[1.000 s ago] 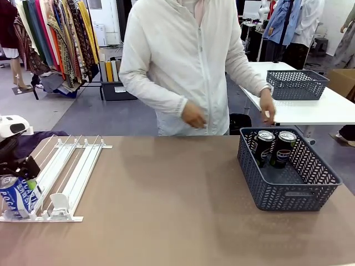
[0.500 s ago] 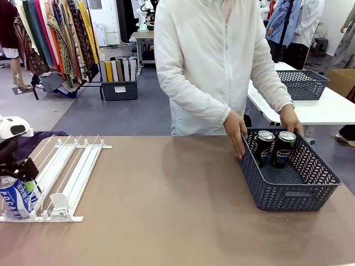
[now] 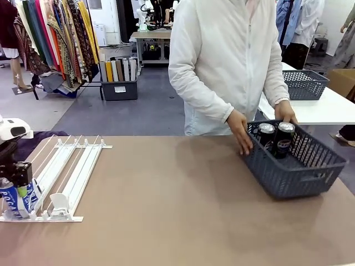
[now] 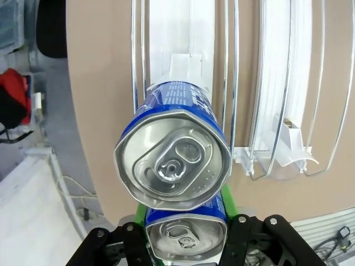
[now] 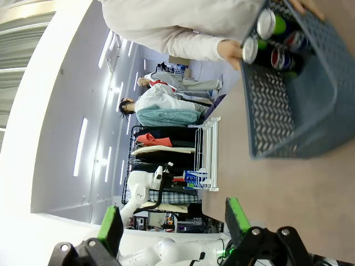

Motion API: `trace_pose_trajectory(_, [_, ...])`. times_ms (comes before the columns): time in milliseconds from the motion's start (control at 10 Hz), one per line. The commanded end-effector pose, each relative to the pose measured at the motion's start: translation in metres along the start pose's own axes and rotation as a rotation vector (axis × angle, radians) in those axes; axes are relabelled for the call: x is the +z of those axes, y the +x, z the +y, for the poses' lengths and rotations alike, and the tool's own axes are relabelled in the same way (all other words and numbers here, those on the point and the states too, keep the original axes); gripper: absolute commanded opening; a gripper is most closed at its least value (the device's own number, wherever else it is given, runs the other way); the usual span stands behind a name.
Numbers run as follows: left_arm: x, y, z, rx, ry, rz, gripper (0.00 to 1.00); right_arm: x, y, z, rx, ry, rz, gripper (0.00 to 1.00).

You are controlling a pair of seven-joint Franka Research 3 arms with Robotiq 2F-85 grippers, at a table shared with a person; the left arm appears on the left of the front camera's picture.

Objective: Retrieve and store the cans from the dispenser.
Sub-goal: Pick up one can from the Automatic Can Dispenser and place it in the middle of the table.

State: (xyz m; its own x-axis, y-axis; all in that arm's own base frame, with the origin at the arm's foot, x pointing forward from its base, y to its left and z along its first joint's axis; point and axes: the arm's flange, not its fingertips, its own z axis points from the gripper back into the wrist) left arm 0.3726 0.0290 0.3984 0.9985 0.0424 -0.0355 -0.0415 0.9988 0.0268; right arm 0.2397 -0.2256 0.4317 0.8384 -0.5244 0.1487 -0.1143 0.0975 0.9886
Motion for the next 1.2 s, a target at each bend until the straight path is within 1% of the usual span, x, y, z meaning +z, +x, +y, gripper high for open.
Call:
trace_pose_trajectory(0, [-0.005, -0.008, -0.002, 0.027, 0.027, -0.020, 0.00, 0.000, 0.001, 0.001, 0.023, 0.012, -0.003, 1.00])
trace_pose_trajectory(300, [-0.004, -0.007, -0.002, 0.036, 0.025, -0.025, 0.00, 0.000, 0.001, 0.001, 0.023, 0.012, -0.003, 1.00])
trace_pose_trajectory(400, [0.005, -0.010, -0.001, 0.048, 0.021, -0.045, 0.00, 0.000, 0.001, 0.001, 0.023, 0.012, -0.003, 1.00])
trace_pose_trajectory(600, [0.060, -0.027, 0.000, 0.143, 0.034, -0.126, 0.00, 0.000, 0.001, 0.001, 0.023, 0.012, -0.003, 1.00])
trace_pose_trajectory(700, [0.094, -0.041, -0.002, 0.167, 0.023, -0.156, 0.00, 0.000, 0.001, 0.001, 0.023, 0.012, -0.003, 1.00])
trace_pose_trajectory(800, [0.126, -0.054, -0.005, 0.166, -0.001, -0.167, 0.00, 0.000, 0.001, 0.001, 0.023, 0.012, -0.003, 1.00])
trace_pose_trajectory(900, [0.158, -0.065, -0.010, 0.186, 0.013, -0.175, 0.00, 0.000, 0.001, 0.001, 0.023, 0.012, -0.003, 1.00])
trace_pose_trajectory(1000, [0.181, -0.076, -0.014, 0.197, 0.016, -0.167, 0.00, 0.000, 0.001, 0.001, 0.023, 0.012, -0.003, 1.00])
trace_pose_trajectory(1100, [0.202, -0.085, -0.014, 0.211, 0.007, -0.182, 0.00, 0.000, 0.001, 0.001, 0.023, 0.012, -0.003, 1.00])
